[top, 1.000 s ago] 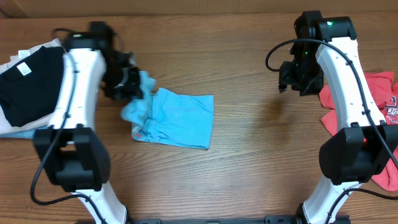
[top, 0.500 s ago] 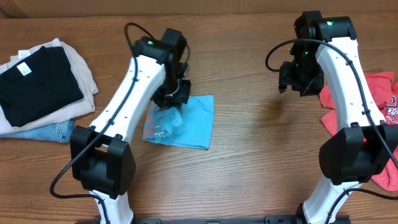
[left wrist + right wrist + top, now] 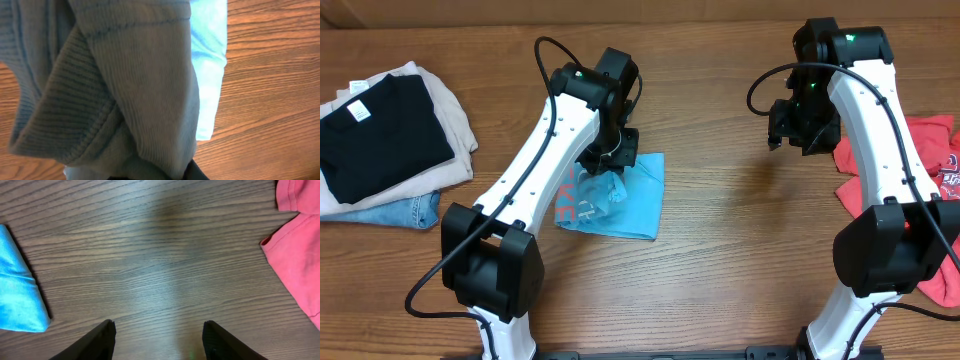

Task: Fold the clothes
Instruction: 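Fold the left end of the shirt rightward over itself with left gripper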

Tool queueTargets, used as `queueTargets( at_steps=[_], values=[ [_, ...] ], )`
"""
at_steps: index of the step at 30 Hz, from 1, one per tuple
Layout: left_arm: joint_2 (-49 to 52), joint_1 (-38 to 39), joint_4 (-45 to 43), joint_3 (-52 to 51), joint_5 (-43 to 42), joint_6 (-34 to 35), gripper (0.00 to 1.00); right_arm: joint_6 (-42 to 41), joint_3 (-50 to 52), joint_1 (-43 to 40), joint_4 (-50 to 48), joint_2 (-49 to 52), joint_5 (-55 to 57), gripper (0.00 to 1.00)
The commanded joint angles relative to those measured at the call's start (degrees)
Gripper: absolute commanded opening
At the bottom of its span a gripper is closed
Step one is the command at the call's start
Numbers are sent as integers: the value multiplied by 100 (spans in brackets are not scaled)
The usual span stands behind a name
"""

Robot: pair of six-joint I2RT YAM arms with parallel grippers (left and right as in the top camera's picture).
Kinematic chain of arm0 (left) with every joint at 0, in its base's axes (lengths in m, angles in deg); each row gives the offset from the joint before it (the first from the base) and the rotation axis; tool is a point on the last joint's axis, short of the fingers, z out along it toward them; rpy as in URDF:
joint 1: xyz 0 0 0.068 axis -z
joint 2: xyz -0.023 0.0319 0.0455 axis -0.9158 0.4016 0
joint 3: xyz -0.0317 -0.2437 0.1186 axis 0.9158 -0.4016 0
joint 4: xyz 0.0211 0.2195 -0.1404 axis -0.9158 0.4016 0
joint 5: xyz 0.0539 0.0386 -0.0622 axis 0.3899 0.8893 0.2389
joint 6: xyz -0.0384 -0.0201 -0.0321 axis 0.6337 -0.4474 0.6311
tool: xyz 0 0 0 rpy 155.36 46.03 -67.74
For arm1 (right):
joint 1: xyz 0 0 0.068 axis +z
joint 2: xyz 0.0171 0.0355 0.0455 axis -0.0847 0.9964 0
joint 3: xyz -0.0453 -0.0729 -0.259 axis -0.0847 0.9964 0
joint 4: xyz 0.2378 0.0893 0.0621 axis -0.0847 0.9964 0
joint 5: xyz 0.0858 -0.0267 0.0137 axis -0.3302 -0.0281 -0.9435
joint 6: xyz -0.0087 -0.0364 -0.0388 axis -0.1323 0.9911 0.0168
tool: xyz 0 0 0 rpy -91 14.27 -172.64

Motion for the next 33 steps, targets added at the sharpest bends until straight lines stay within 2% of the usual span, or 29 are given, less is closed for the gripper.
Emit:
queueTargets(
  at_steps=[1,6,8,12,19,23,27,33],
  values=[
    [11,118,-42,116,-13,160,17,4,-76,-7,-13,-35,-52,60],
    [11,214,-37,116,-13,157,28,4,-76,-7,-15,-35,-52,60],
    [11,240,-52,116,-15,160,31,4,-76,-7,-15,-35,-50,63],
    [11,282,-87,116,-264,153,31,4,-76,-7,-15,-35,-50,63],
    [11,262,-79,116,-219,127,31,7,-76,-7,-15,-35,-50,64],
    [11,166,4,116,422,260,31,7,-76,-7,-15,-35,-50,64],
    [11,24,238,90,1600,1069,27,7,-76,-7,-13,-35,-50,64],
    [11,-92,-13,-483,1685,1250,25,7,-76,-7,-9,-35,-50,64]
  ],
)
